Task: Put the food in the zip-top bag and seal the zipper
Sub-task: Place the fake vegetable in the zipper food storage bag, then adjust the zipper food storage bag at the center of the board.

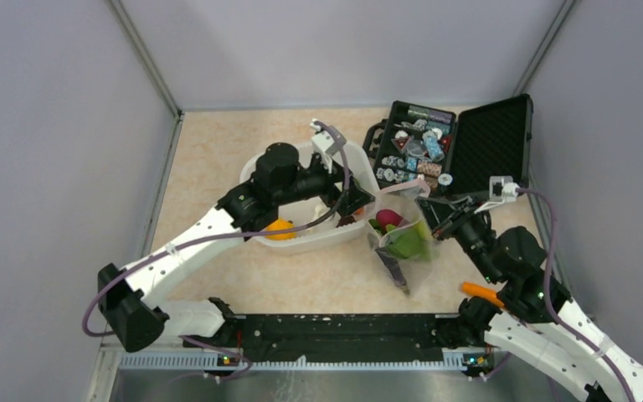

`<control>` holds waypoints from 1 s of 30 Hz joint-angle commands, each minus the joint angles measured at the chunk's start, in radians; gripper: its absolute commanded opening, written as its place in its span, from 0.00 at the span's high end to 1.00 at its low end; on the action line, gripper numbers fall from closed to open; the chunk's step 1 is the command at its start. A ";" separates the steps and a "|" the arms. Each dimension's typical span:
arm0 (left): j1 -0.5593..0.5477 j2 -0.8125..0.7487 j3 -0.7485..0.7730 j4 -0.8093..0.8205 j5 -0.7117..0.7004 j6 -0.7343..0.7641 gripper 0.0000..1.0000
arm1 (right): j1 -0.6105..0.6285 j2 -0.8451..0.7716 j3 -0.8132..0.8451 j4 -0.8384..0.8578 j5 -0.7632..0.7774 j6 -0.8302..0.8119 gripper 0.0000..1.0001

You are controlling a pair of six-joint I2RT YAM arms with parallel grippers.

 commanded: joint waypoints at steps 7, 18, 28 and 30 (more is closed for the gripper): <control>0.028 -0.096 -0.105 0.083 -0.279 -0.013 0.01 | 0.002 -0.084 -0.002 0.137 -0.030 -0.077 1.00; 0.036 0.036 0.033 -0.057 0.108 0.035 0.07 | 0.001 0.062 0.032 0.088 -0.067 -0.024 1.00; 0.038 0.088 0.069 -0.202 0.021 0.113 0.36 | 0.002 0.060 0.032 0.084 -0.077 -0.018 1.00; 0.038 0.095 0.072 -0.193 0.056 0.106 0.49 | 0.001 0.058 0.032 0.082 -0.073 -0.017 1.00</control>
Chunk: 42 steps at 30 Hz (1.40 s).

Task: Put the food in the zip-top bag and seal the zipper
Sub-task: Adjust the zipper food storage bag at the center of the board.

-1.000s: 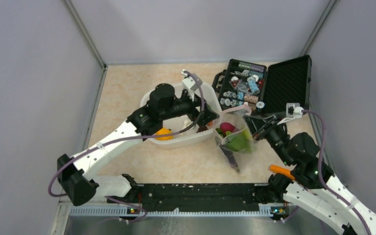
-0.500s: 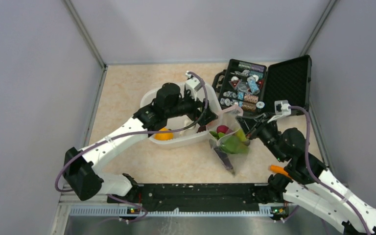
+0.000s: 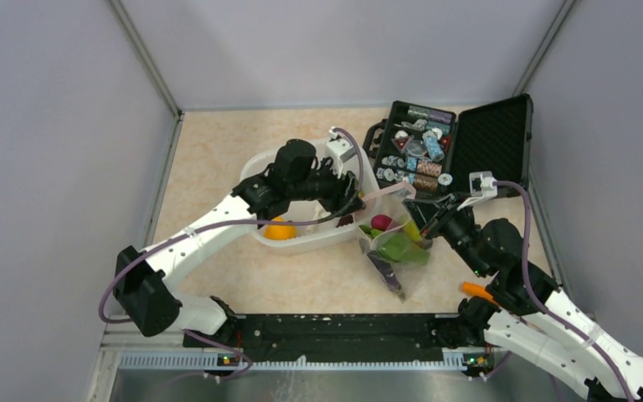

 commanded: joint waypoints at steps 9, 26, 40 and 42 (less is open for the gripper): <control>-0.001 0.035 0.078 0.053 0.119 -0.038 0.99 | 0.001 -0.008 0.062 -0.007 0.015 -0.001 1.00; -0.009 -0.045 0.041 0.212 -0.124 -0.207 1.00 | 0.001 -0.102 0.072 -0.055 0.214 -0.045 1.00; 0.005 -0.065 0.065 0.180 -0.090 -0.093 0.22 | 0.002 -0.085 0.107 -0.056 0.152 -0.095 1.00; 0.028 -0.100 0.044 0.170 -0.174 -0.094 0.14 | 0.001 -0.087 0.106 -0.061 0.161 -0.092 1.00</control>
